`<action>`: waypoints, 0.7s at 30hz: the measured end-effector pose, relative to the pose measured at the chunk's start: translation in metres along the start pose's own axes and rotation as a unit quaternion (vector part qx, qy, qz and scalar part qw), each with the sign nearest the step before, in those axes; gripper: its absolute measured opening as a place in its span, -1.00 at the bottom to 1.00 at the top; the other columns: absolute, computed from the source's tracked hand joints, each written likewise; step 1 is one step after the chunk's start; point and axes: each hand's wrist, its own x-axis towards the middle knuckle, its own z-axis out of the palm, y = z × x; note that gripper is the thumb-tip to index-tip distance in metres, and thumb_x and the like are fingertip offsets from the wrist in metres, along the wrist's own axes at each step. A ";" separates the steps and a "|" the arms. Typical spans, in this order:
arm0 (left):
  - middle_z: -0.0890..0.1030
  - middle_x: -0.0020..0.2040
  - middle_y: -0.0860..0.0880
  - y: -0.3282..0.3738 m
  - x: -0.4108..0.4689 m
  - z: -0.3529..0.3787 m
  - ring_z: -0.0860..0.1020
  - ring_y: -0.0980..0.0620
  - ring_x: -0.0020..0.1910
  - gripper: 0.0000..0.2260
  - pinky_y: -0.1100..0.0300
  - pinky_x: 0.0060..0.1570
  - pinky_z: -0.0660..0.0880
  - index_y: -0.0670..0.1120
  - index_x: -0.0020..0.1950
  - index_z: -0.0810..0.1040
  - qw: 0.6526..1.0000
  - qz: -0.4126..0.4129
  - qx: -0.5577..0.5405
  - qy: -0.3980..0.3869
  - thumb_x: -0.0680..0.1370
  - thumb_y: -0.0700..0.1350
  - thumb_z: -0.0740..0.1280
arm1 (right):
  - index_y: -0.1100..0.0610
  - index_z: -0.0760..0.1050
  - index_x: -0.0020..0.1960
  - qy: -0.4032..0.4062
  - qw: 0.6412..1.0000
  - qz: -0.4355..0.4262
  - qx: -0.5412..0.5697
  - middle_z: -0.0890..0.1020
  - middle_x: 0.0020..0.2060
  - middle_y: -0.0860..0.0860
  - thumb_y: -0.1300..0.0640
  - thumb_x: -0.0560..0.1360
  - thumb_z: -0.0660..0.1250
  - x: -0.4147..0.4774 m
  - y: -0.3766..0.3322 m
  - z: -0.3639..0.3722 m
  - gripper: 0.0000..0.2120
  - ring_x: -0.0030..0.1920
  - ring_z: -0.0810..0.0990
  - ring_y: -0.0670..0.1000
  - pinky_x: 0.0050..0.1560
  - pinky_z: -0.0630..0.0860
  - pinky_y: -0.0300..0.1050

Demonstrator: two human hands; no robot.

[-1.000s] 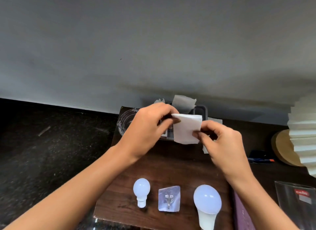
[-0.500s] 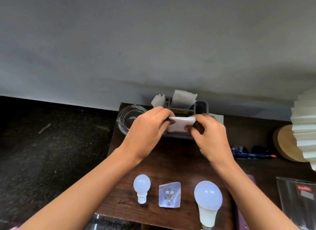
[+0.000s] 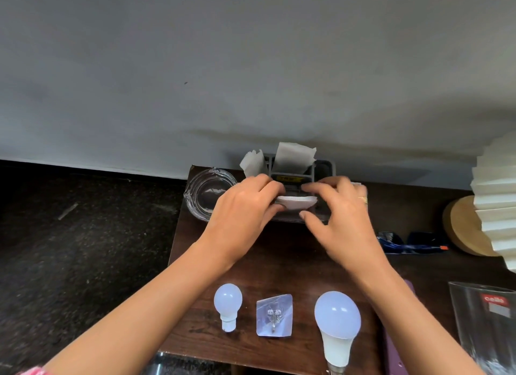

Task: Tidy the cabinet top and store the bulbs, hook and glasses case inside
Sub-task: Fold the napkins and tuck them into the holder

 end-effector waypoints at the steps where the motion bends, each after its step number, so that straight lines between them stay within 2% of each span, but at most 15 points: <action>1: 0.60 -0.05 -0.12 0.001 0.002 -0.001 0.56 -0.11 -0.07 -0.76 0.01 -0.11 0.53 -0.17 0.05 0.54 1.000 -0.004 -0.013 -0.003 0.48 -0.05 0.36 | 0.07 0.49 0.17 0.010 1.000 0.001 0.028 0.47 0.07 0.09 0.19 0.41 0.37 -0.001 0.004 -0.008 -0.67 0.06 0.34 0.07 0.00 0.16 -0.27; 4: 0.57 0.01 -0.16 0.009 0.003 -0.002 0.52 -0.13 -0.02 -0.69 -0.01 -0.02 0.50 -0.21 0.11 0.51 0.999 -0.016 -0.022 0.024 0.54 0.01 0.24 | 0.11 0.49 0.16 0.080 0.991 0.069 0.081 0.51 0.05 0.17 0.23 0.45 0.32 -0.001 0.028 -0.032 -0.71 0.08 0.46 0.16 0.09 0.33 -0.14; 6: 0.54 -0.05 -0.18 0.022 0.005 -0.002 0.50 -0.13 -0.08 -0.76 0.01 -0.05 0.45 -0.22 0.06 0.51 0.997 -0.017 -0.040 0.064 0.57 -0.07 0.19 | 0.22 0.49 0.13 0.106 0.980 0.166 0.043 0.54 0.06 0.26 0.23 0.47 0.29 0.005 0.050 -0.039 -0.76 0.09 0.49 0.22 0.08 0.37 -0.07; 8: 0.53 -0.09 -0.18 0.042 0.007 0.004 0.49 -0.13 -0.11 -0.85 0.03 -0.04 0.42 -0.23 0.00 0.50 0.996 0.003 -0.063 0.057 0.57 -0.17 0.20 | 0.28 0.48 0.11 0.084 0.965 0.247 -0.006 0.54 0.07 0.32 0.20 0.47 0.30 0.011 0.065 -0.036 -0.75 0.07 0.51 0.26 0.01 0.39 -0.05; 10: 0.54 -0.11 -0.14 0.067 0.006 0.014 0.52 -0.10 -0.12 -0.92 0.07 -0.06 0.47 -0.17 -0.04 0.50 0.998 0.031 -0.051 0.010 0.54 -0.19 0.25 | 0.32 0.46 0.13 0.038 0.961 0.271 -0.040 0.52 0.12 0.33 0.17 0.46 0.33 0.019 0.070 -0.026 -0.69 0.10 0.50 0.25 0.00 0.39 -0.04; 11: 0.56 -0.14 -0.07 0.081 0.006 0.023 0.55 -0.04 -0.15 -0.95 0.16 -0.14 0.51 -0.11 -0.08 0.52 0.998 0.030 -0.041 -0.036 0.48 -0.18 0.31 | 0.34 0.44 0.15 0.015 0.961 0.271 -0.045 0.50 0.14 0.34 0.16 0.45 0.35 0.022 0.072 -0.020 -0.65 0.12 0.49 0.26 0.03 0.39 -0.02; 13: 0.59 -0.24 0.06 0.106 0.011 0.028 0.57 0.16 -0.26 -0.92 0.37 -0.34 0.45 0.00 -0.17 0.54 0.990 0.019 -0.018 -0.139 0.36 -0.13 0.34 | 0.36 0.37 0.20 -0.051 0.955 0.282 -0.075 0.44 0.20 0.35 0.17 0.46 0.34 0.030 0.073 -0.011 -0.60 0.19 0.44 0.27 0.12 0.37 0.02; 14: 0.60 -0.22 0.06 0.113 0.014 0.027 0.57 0.19 -0.23 -0.88 0.41 -0.34 0.44 0.00 -0.14 0.55 0.987 0.001 -0.005 -0.160 0.34 -0.13 0.31 | 0.37 0.32 0.23 -0.086 0.949 0.287 -0.101 0.40 0.23 0.34 0.21 0.48 0.29 0.033 0.073 -0.009 -0.61 0.22 0.41 0.27 0.17 0.35 0.04; 15: 0.59 -0.10 0.02 0.119 0.020 0.031 0.57 0.13 -0.12 -0.80 0.37 -0.25 0.47 -0.04 -0.03 0.53 0.989 -0.030 -0.006 -0.143 0.37 -0.19 0.30 | 0.37 0.28 0.25 -0.106 0.948 0.278 -0.115 0.38 0.25 0.34 0.27 0.51 0.22 0.034 0.075 -0.006 -0.65 0.25 0.39 0.27 0.20 0.35 0.04; 17: 0.45 0.16 -0.17 0.121 0.034 0.041 0.45 -0.09 0.14 -0.66 0.14 -0.02 0.46 -0.21 0.20 0.35 0.988 -0.031 -0.008 -0.148 0.44 -0.36 0.24 | 0.40 0.25 0.24 -0.093 0.956 0.266 -0.087 0.37 0.23 0.35 0.36 0.52 0.14 0.034 0.079 0.001 -0.70 0.24 0.37 0.30 0.21 0.34 0.07; 18: 0.39 0.20 -0.20 0.120 0.043 0.040 0.40 -0.15 0.19 -0.63 0.07 0.01 0.43 -0.23 0.22 0.29 0.984 -0.040 -0.007 -0.175 0.44 -0.40 0.22 | 0.38 0.25 0.23 -0.084 0.953 0.284 -0.071 0.37 0.23 0.35 0.36 0.51 0.14 0.034 0.081 0.002 -0.70 0.23 0.38 0.30 0.19 0.35 0.07; 21: 0.39 0.20 -0.20 0.108 0.056 0.038 0.41 -0.17 0.18 -0.68 0.04 -0.11 0.37 -0.21 0.20 0.31 0.987 -0.072 -0.015 -0.146 0.47 -0.38 0.23 | 0.32 0.27 0.21 -0.053 0.942 0.331 -0.014 0.39 0.21 0.31 0.31 0.48 0.23 0.035 0.082 0.006 -0.67 0.20 0.41 0.31 0.11 0.39 0.07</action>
